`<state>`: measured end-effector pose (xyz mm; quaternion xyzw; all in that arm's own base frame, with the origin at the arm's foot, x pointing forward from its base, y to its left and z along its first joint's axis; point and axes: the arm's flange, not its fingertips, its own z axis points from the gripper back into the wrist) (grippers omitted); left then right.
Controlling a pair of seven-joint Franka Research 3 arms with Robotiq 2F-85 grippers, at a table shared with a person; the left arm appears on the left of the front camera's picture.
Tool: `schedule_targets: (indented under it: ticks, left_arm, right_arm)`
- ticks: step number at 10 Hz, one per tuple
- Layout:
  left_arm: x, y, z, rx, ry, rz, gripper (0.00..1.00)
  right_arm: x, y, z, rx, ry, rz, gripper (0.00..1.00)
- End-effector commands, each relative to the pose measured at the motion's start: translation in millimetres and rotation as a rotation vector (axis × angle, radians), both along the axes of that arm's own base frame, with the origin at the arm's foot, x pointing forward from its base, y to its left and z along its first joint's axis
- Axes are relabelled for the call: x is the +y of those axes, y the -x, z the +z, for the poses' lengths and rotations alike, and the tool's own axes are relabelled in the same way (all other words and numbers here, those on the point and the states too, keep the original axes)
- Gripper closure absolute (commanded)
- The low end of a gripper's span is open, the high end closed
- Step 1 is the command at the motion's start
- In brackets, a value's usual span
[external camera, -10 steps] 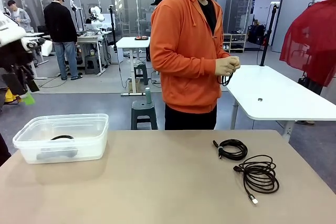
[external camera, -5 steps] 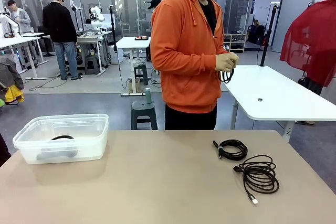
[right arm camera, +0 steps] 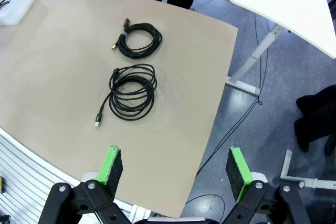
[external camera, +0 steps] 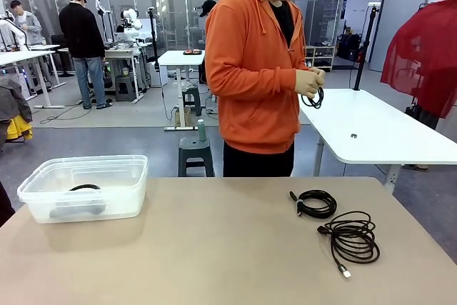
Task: Organize and store the cables.
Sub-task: Place the Power Cable into the Organizing box.
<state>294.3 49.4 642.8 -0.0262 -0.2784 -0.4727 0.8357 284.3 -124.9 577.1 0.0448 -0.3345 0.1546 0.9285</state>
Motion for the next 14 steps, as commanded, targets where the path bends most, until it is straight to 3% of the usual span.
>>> schedule_targets:
  ticks: [1, 4, 8, 14]
  left_arm:
    - [-9.5, -2.5, -2.0, 0.002, -0.012, 0.021, 0.00]
    - [-11.8, 4.5, 7.2, -0.062, 0.014, 0.013, 0.00]
    - [-16.7, -3.3, 3.4, -0.039, -0.006, -0.033, 0.00]
    - [-14.7, 0.8, 9.4, -0.045, 0.008, -0.013, 0.00]
  right_arm:
    - [-0.4, 1.3, -2.7, 0.001, -0.005, 0.001, 0.00]
    - [-0.4, 1.3, -2.7, 0.001, -0.005, 0.001, 0.00]
    - [-0.4, 1.3, -2.7, 0.001, -0.005, 0.001, 0.00]
    - [-0.4, 1.3, -2.7, 0.001, -0.005, 0.001, 0.00]
